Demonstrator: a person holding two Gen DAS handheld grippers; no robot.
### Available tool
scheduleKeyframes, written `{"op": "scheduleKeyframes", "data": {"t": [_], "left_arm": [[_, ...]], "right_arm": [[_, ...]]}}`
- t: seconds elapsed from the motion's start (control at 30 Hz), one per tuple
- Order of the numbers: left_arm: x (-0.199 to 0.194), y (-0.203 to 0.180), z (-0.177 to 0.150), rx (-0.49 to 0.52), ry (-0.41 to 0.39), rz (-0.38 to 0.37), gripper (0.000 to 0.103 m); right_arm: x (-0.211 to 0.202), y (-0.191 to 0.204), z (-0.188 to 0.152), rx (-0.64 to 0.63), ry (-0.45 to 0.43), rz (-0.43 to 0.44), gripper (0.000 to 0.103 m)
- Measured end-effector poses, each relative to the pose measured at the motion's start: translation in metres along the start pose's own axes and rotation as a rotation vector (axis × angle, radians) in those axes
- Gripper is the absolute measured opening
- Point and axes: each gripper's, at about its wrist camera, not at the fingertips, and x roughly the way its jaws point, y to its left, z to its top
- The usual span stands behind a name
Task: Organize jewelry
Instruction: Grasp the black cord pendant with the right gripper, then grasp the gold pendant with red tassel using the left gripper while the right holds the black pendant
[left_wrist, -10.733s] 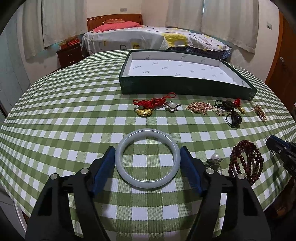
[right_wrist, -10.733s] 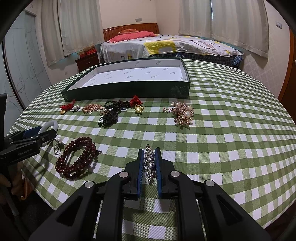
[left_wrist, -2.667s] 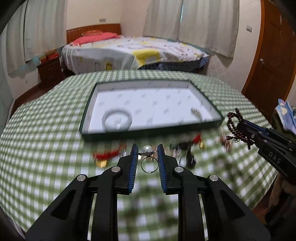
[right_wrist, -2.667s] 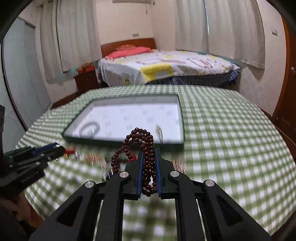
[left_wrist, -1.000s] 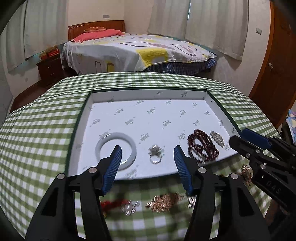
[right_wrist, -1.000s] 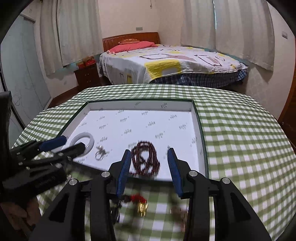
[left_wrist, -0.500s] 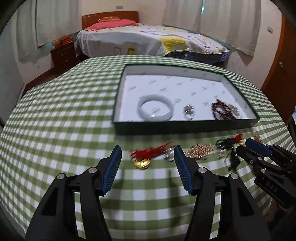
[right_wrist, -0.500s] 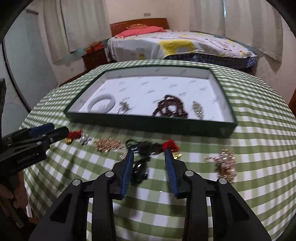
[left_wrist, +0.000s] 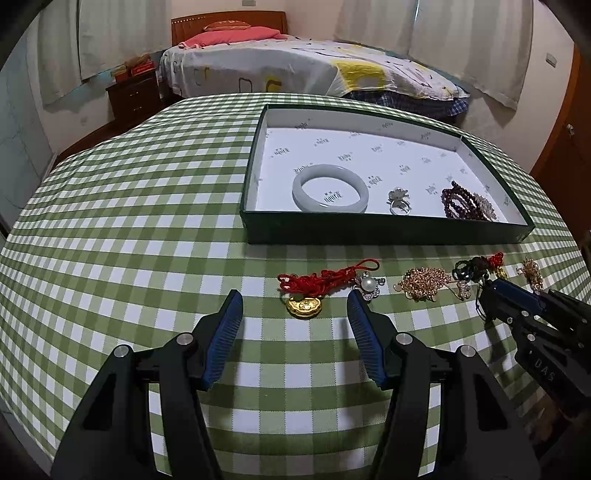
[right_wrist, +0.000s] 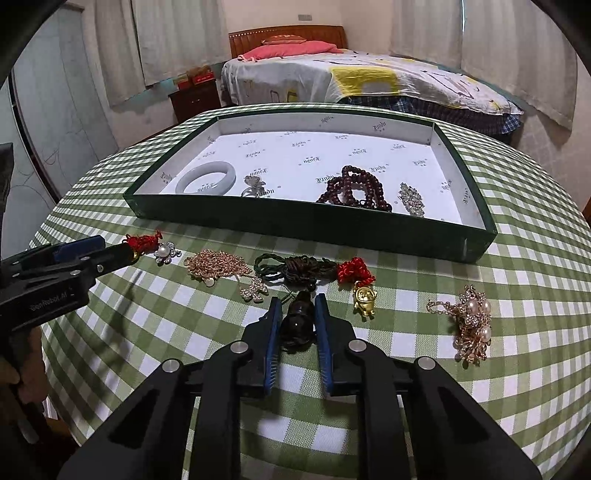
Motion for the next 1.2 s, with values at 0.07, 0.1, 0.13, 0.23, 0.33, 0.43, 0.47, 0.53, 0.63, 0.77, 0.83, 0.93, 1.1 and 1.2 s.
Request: {"op": "scheduleKeyframes", "data": {"t": [0.07, 0.1, 0.13, 0.23, 0.33, 0.43, 0.47, 0.53, 0.63, 0.77, 0.83, 0.93, 1.1, 1.2], "left_arm": [[0.001, -0.002, 0.001, 0.002, 0.001, -0.001, 0.057], [0.002, -0.003, 0.001, 0.003, 0.0, 0.0, 0.057], [0.003, -0.003, 0.001, 0.004, 0.0, 0.0, 0.057], [0.006, -0.005, 0.003, 0.005, 0.001, 0.003, 0.057], [0.01, -0.005, 0.004, 0.0, 0.003, 0.005, 0.057], [0.014, -0.005, 0.006, -0.001, 0.008, 0.005, 0.057], [0.016, -0.005, 0.006, 0.001, 0.011, 0.003, 0.057], [0.018, -0.005, 0.006, 0.005, 0.018, 0.004, 0.057], [0.019, -0.004, 0.005, 0.014, 0.012, 0.006, 0.05], [0.02, -0.002, 0.006, 0.04, 0.004, 0.014, 0.036], [0.019, 0.0, 0.005, 0.05, 0.003, 0.006, 0.03], [0.016, 0.002, 0.003, 0.052, 0.005, -0.003, 0.023], [0.014, 0.004, 0.001, 0.04, 0.012, -0.009, 0.023], [0.014, 0.003, 0.002, 0.039, 0.011, -0.01, 0.032]], "right_arm": [[-0.001, 0.001, 0.0, -0.009, -0.001, 0.0, 0.019], [-0.001, 0.0, -0.001, -0.007, -0.002, 0.002, 0.019], [-0.001, -0.001, -0.001, -0.004, -0.005, 0.003, 0.019], [-0.002, -0.002, 0.0, -0.001, -0.009, 0.007, 0.019], [-0.001, -0.004, -0.001, 0.0, -0.007, 0.013, 0.019], [-0.001, -0.004, -0.001, 0.0, -0.01, 0.015, 0.019], [-0.001, -0.004, -0.001, 0.002, -0.01, 0.016, 0.019], [-0.001, -0.004, -0.001, 0.002, -0.011, 0.017, 0.019], [-0.001, -0.004, -0.002, 0.002, -0.012, 0.017, 0.019], [-0.002, -0.004, -0.002, 0.0, -0.014, 0.016, 0.019], [-0.002, -0.004, -0.002, 0.0, -0.014, 0.016, 0.019], [-0.002, -0.004, -0.001, 0.0, -0.014, 0.016, 0.019], [-0.002, -0.004, -0.001, 0.0, -0.014, 0.017, 0.019], [-0.002, -0.004, -0.001, 0.0, -0.014, 0.017, 0.019]]}}
